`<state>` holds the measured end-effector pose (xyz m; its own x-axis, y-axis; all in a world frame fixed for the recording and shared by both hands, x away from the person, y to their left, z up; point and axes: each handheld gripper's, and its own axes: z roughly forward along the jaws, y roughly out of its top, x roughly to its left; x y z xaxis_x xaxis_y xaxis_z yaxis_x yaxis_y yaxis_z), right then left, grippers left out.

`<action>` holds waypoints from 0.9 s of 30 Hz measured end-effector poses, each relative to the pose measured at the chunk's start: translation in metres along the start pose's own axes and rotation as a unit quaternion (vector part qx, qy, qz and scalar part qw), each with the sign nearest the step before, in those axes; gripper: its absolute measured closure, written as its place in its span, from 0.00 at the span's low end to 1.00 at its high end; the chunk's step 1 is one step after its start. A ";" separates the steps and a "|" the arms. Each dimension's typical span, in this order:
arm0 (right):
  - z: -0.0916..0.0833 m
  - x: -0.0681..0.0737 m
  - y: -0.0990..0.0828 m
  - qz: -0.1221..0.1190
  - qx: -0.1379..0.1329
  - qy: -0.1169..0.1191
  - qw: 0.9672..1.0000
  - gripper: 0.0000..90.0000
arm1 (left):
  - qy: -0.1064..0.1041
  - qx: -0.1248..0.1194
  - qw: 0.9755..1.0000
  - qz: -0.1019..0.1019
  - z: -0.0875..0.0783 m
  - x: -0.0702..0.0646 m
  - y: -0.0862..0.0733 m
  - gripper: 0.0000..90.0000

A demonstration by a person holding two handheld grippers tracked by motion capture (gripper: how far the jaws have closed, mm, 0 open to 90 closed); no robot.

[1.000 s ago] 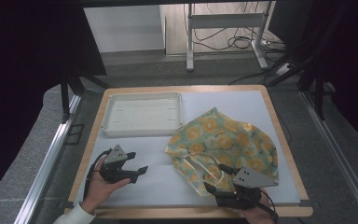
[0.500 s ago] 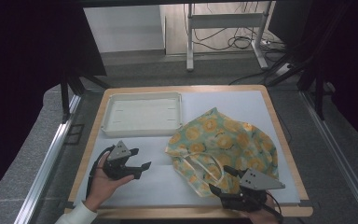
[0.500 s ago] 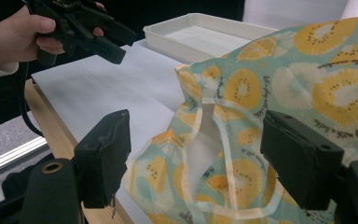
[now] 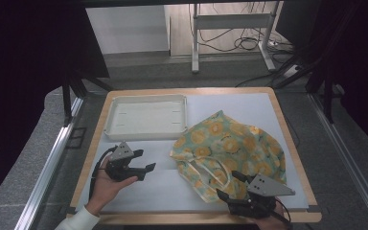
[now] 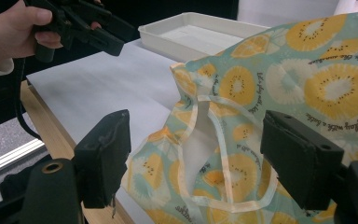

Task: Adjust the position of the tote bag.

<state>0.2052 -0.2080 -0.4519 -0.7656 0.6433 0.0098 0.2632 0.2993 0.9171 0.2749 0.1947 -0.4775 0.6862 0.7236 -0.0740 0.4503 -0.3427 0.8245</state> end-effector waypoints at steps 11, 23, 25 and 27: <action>0.000 -0.001 -0.002 0.003 0.004 -0.004 1.000 0.28 | 0.000 -0.003 1.000 -0.002 0.002 0.003 0.016 0.35; 0.000 -0.002 -0.003 0.007 0.006 -0.007 1.000 0.28 | 0.006 0.002 1.000 0.028 0.011 -0.001 0.040 0.36; 0.001 -0.002 -0.004 0.008 0.008 -0.006 1.000 0.28 | 0.005 0.003 0.999 0.031 0.013 -0.002 0.043 0.36; 0.001 -0.002 -0.004 0.007 0.010 -0.005 1.000 0.28 | 0.003 0.005 0.999 0.034 0.015 -0.002 0.047 0.36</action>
<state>0.2064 -0.2095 -0.4561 -0.7562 0.6541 0.0184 0.2852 0.3041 0.9089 0.3029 0.1682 -0.4469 0.7122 0.7019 -0.0138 0.4076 -0.3974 0.8221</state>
